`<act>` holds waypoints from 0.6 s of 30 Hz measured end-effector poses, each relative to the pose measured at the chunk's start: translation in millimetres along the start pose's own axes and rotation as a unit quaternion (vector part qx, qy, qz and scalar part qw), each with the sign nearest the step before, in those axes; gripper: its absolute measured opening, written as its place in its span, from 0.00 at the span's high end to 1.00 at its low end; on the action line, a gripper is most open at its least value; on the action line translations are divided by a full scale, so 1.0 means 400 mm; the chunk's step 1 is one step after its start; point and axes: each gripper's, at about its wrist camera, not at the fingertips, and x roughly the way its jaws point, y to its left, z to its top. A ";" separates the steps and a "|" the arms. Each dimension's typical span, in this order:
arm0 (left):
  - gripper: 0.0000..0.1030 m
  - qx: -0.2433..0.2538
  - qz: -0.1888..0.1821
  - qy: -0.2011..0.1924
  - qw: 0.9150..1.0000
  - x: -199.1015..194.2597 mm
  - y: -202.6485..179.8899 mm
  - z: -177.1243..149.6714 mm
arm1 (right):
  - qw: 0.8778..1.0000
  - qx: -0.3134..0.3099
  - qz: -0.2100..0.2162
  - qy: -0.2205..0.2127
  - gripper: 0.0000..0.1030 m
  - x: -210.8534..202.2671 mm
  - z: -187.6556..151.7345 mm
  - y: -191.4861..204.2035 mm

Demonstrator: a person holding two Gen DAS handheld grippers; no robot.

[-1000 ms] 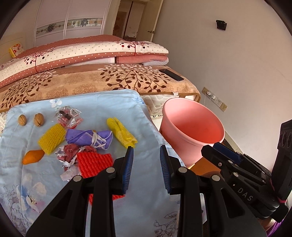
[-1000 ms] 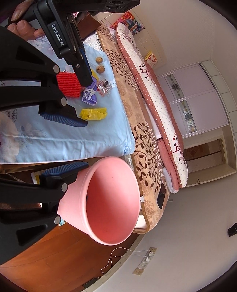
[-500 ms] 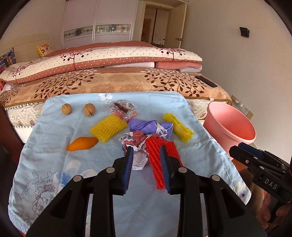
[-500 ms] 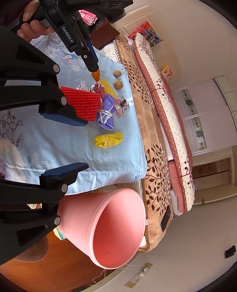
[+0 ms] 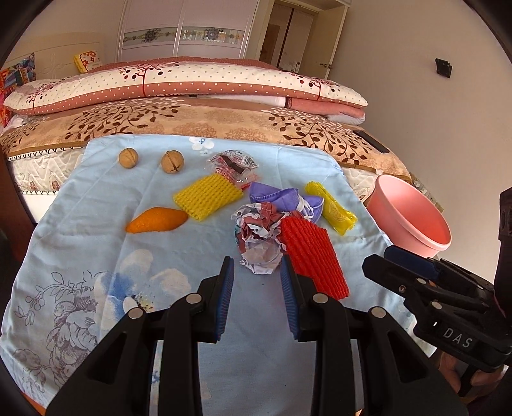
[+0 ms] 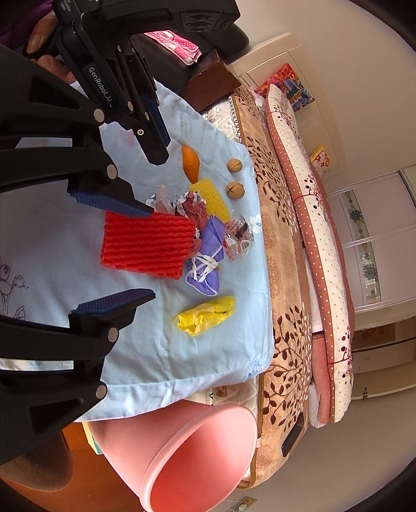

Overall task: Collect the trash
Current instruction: 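Grasp the red foam net with the right gripper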

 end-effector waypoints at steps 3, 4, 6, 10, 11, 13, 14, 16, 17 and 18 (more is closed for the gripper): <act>0.71 -0.011 -0.003 0.007 1.000 0.007 0.017 -0.004 | 1.000 -0.006 0.007 0.014 0.55 0.033 0.008 0.024; 0.71 -0.014 -0.005 0.009 1.000 0.009 0.021 -0.006 | 1.000 -0.007 0.008 0.019 0.55 0.044 0.010 0.030; 0.71 -0.018 -0.011 0.011 1.000 0.012 0.030 -0.008 | 0.999 -0.010 0.008 0.031 0.55 0.066 0.010 0.040; 0.71 -0.024 -0.013 0.012 1.000 0.015 0.043 -0.008 | 0.999 -0.011 0.011 0.051 0.55 0.105 0.010 0.053; 0.71 -0.024 -0.012 0.013 1.000 0.016 0.045 -0.008 | 0.998 -0.012 0.008 0.053 0.55 0.112 0.009 0.055; 0.71 -0.027 -0.019 0.015 0.999 0.019 0.048 -0.008 | 0.998 -0.013 0.003 0.057 0.55 0.125 0.006 0.057; 0.71 -0.027 -0.021 0.017 0.999 0.021 0.048 -0.008 | 0.998 -0.012 0.002 0.060 0.55 0.130 0.004 0.055; 0.71 -0.026 -0.019 0.020 0.999 0.024 0.047 -0.008 | 0.998 -0.011 -0.001 0.064 0.55 0.138 0.001 0.050; 0.71 -0.025 -0.019 0.021 0.999 0.026 0.047 -0.009 | 0.998 -0.012 -0.006 0.064 0.55 0.141 0.000 0.049; 0.71 -0.024 -0.018 0.022 0.999 0.027 0.045 -0.009 | 0.998 -0.014 -0.010 0.065 0.57 0.141 -0.001 0.049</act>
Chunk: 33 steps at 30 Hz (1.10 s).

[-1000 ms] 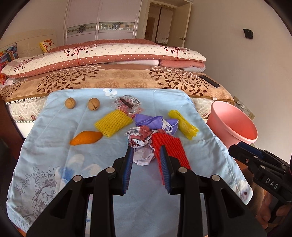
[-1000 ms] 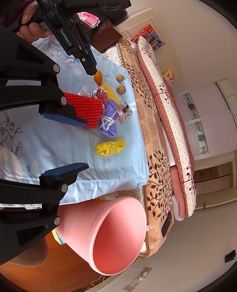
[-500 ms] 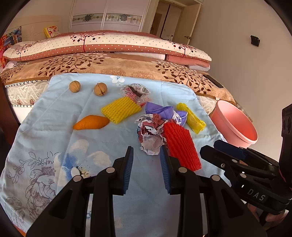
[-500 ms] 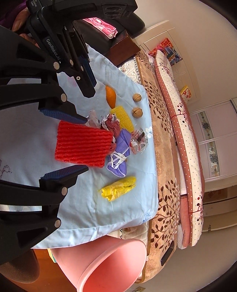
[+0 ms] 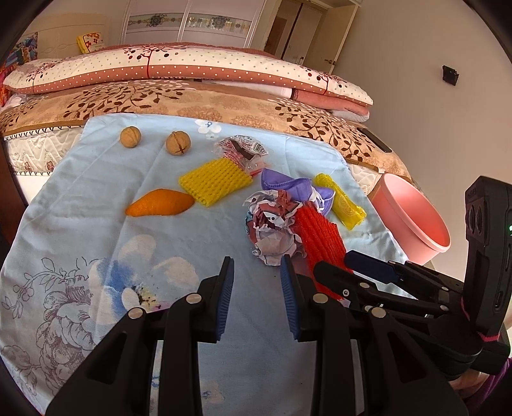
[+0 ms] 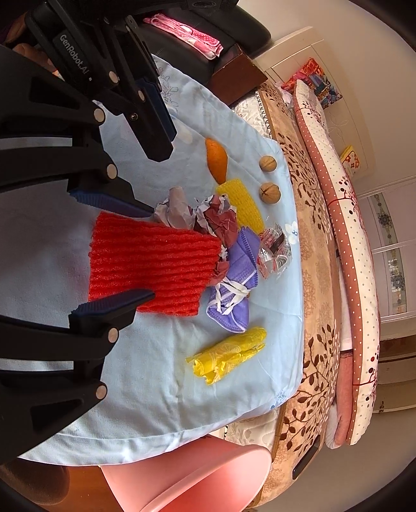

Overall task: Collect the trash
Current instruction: 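Grasp the red foam net with the right gripper, then grasp the crumpled printed paper with the left gripper while the right holds the red net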

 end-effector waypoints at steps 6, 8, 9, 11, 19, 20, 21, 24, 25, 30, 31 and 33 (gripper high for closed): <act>0.71 0.001 0.009 0.012 1.000 0.015 -0.002 0.002 | 1.000 0.003 -0.008 0.003 0.83 -0.005 -0.008 -0.024; 0.71 0.004 0.007 0.013 1.000 0.017 -0.004 0.002 | 1.000 0.012 -0.006 -0.001 0.86 -0.015 -0.010 -0.040; 0.71 0.007 0.005 0.013 1.000 0.018 -0.008 0.003 | 1.000 0.017 -0.005 -0.005 0.87 -0.022 -0.012 -0.047; 0.71 0.011 -0.002 0.011 1.000 0.017 -0.014 0.003 | 1.000 0.027 -0.002 -0.012 0.87 -0.039 -0.013 -0.063; 0.71 0.019 -0.014 0.004 1.000 0.024 -0.025 0.030 | 0.997 0.062 -0.010 -0.051 0.88 -0.102 -0.010 -0.127; 0.71 0.021 -0.013 0.005 1.000 0.026 -0.026 0.036 | 0.996 0.064 -0.010 -0.055 0.88 -0.108 -0.009 -0.132; 0.71 0.024 -0.012 0.005 1.000 0.029 -0.026 0.042 | 0.996 0.066 -0.010 -0.058 0.88 -0.113 -0.009 -0.136; 0.71 0.036 -0.008 0.003 0.999 0.038 -0.032 0.065 | 0.995 0.070 -0.011 -0.067 0.88 -0.123 -0.008 -0.146; 0.71 0.037 -0.007 0.003 0.999 0.043 -0.034 0.072 | 0.995 0.071 -0.011 -0.069 0.88 -0.124 -0.007 -0.149; 0.71 0.035 -0.001 0.012 0.999 0.083 -0.034 0.101 | 0.994 0.073 0.000 -0.075 0.88 -0.131 -0.006 -0.153; 0.71 0.034 0.002 0.014 0.999 0.091 -0.033 0.104 | 0.994 0.071 0.000 -0.079 0.88 -0.134 -0.005 -0.152; 0.71 0.032 0.006 0.019 0.999 0.109 -0.033 0.107 | 0.994 0.067 -0.001 -0.085 0.88 -0.141 -0.001 -0.150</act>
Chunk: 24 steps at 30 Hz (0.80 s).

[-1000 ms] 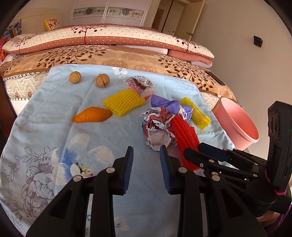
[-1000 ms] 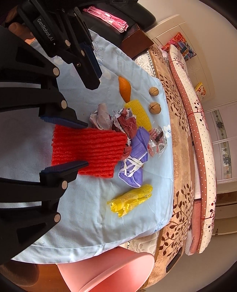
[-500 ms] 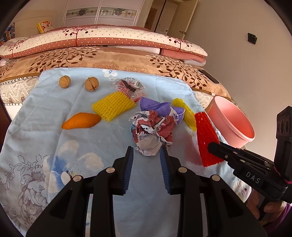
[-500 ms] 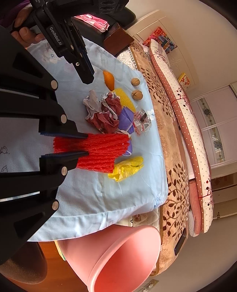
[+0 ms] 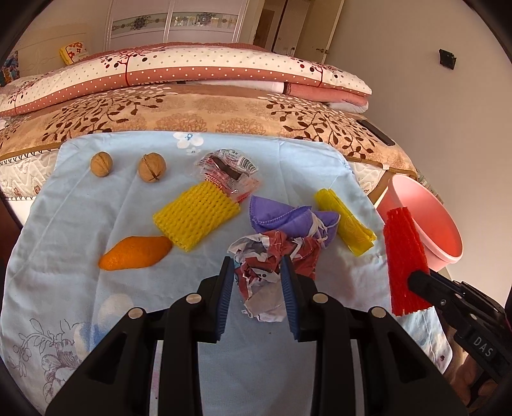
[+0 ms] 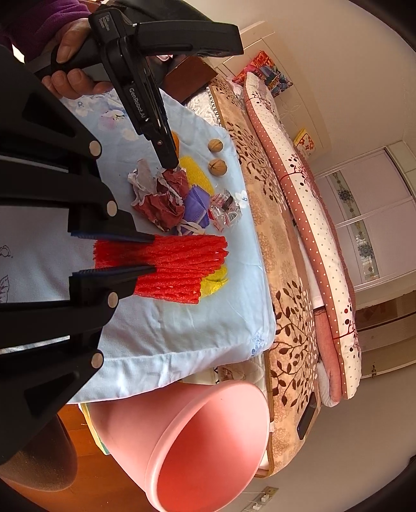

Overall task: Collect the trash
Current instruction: 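Grasp the crumpled printed paper with the left gripper while the right holds the red net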

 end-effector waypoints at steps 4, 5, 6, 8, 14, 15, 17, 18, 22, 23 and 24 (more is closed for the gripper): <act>0.71 -0.016 -0.012 0.004 1.000 0.018 0.007 0.001 | 1.000 0.000 0.002 -0.004 0.88 -0.003 0.003 0.000; 0.71 -0.020 -0.011 0.003 1.000 0.020 0.009 0.000 | 1.000 0.001 0.002 -0.004 0.88 -0.002 0.003 0.000; 0.71 -0.024 -0.013 0.003 1.000 0.021 0.012 -0.001 | 1.000 0.002 0.003 -0.003 0.88 -0.002 0.003 0.000; 0.83 -0.031 -0.017 -0.002 0.999 0.017 0.021 -0.004 | 1.000 0.003 0.003 -0.003 0.88 -0.002 0.002 -0.001; 0.88 -0.032 -0.012 -0.020 0.999 -0.014 0.027 -0.004 | 1.000 0.003 0.003 -0.004 0.88 -0.004 -0.001 -0.002; 0.88 -0.034 -0.012 -0.023 0.999 -0.022 0.029 -0.003 | 1.000 0.003 0.003 -0.005 0.88 -0.006 -0.001 0.000; 0.89 -0.036 -0.012 -0.030 0.999 -0.041 0.032 -0.001 | 1.000 0.001 0.004 -0.009 0.88 -0.011 -0.002 0.002; 0.89 -0.036 -0.012 -0.034 0.999 -0.051 0.032 0.001 | 1.000 0.000 0.005 -0.011 0.88 -0.015 -0.002 0.004; 0.91 -0.037 -0.017 -0.051 0.998 -0.094 0.029 0.010 | 1.000 0.000 0.005 -0.020 0.88 -0.028 0.001 0.004; 0.91 -0.034 -0.018 -0.055 0.998 -0.105 0.026 0.013 | 1.000 0.001 0.006 -0.022 0.88 -0.031 0.000 0.003; 0.91 -0.030 -0.019 -0.060 0.998 -0.114 0.020 0.016 | 1.000 0.002 0.006 -0.023 0.88 -0.035 -0.001 0.003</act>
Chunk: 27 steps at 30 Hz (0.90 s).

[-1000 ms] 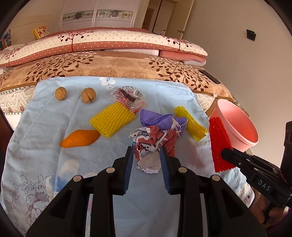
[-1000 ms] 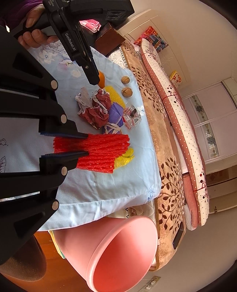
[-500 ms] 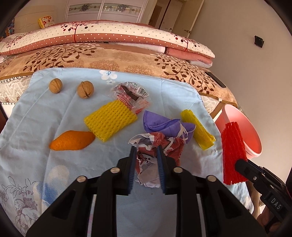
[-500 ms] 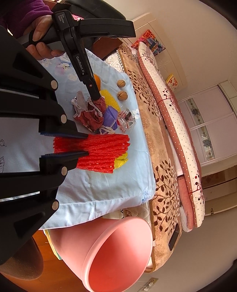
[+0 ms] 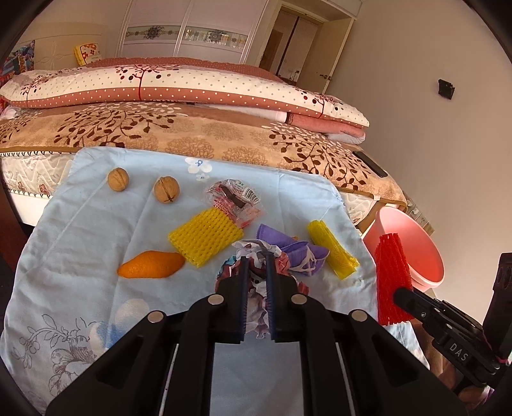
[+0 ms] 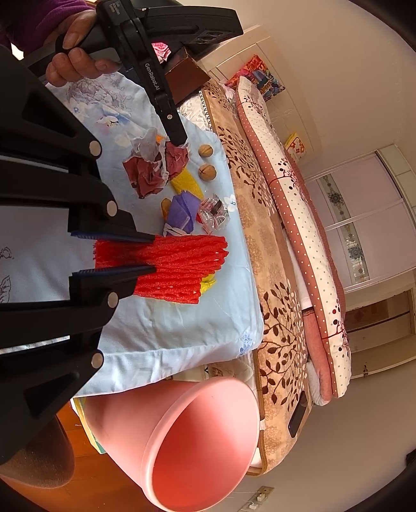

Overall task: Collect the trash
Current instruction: 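Grasp the crumpled printed paper with the left gripper while the right holds the red net, then carry the crumpled paper and red net with both grippers over the pink bucket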

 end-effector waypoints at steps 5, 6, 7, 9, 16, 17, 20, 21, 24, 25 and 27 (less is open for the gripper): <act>0.91 0.015 -0.014 -0.015 1.000 -0.030 -0.038 0.019 | 1.000 0.002 0.000 -0.012 0.88 -0.021 0.005 -0.005; 0.91 0.020 -0.017 -0.017 1.000 -0.033 -0.050 0.022 | 1.000 0.003 -0.001 -0.015 0.88 -0.026 0.007 -0.008; 0.91 0.025 -0.021 -0.018 0.999 -0.035 -0.063 0.025 | 1.000 0.005 -0.001 -0.018 0.88 -0.031 0.010 -0.011; 0.91 0.034 -0.030 -0.021 0.999 -0.034 -0.089 0.030 | 1.000 0.010 -0.003 -0.026 0.88 -0.042 0.015 -0.022; 0.91 0.059 -0.057 -0.024 0.996 -0.012 -0.182 0.047 | 0.998 0.032 -0.024 -0.053 0.88 -0.079 0.042 -0.086; 0.91 0.063 -0.062 -0.024 0.996 -0.007 -0.197 0.050 | 0.997 0.035 -0.028 -0.057 0.88 -0.086 0.047 -0.096; 0.91 0.074 -0.077 -0.028 0.994 0.004 -0.243 0.063 | 0.996 0.040 -0.041 -0.072 0.88 -0.106 0.065 -0.128; 0.91 0.078 -0.082 -0.030 0.993 0.008 -0.258 0.068 | 0.995 0.042 -0.045 -0.076 0.88 -0.112 0.067 -0.139; 0.91 0.087 -0.096 -0.030 0.991 0.023 -0.300 0.080 | 0.994 0.048 -0.057 -0.085 0.88 -0.125 0.076 -0.172; 0.91 0.091 -0.099 -0.031 0.990 0.028 -0.313 0.083 | 0.993 0.050 -0.061 -0.088 0.88 -0.130 0.078 -0.184; 0.91 0.098 -0.106 -0.031 0.989 0.039 -0.340 0.090 | 0.992 0.055 -0.069 -0.094 0.88 -0.139 0.083 -0.208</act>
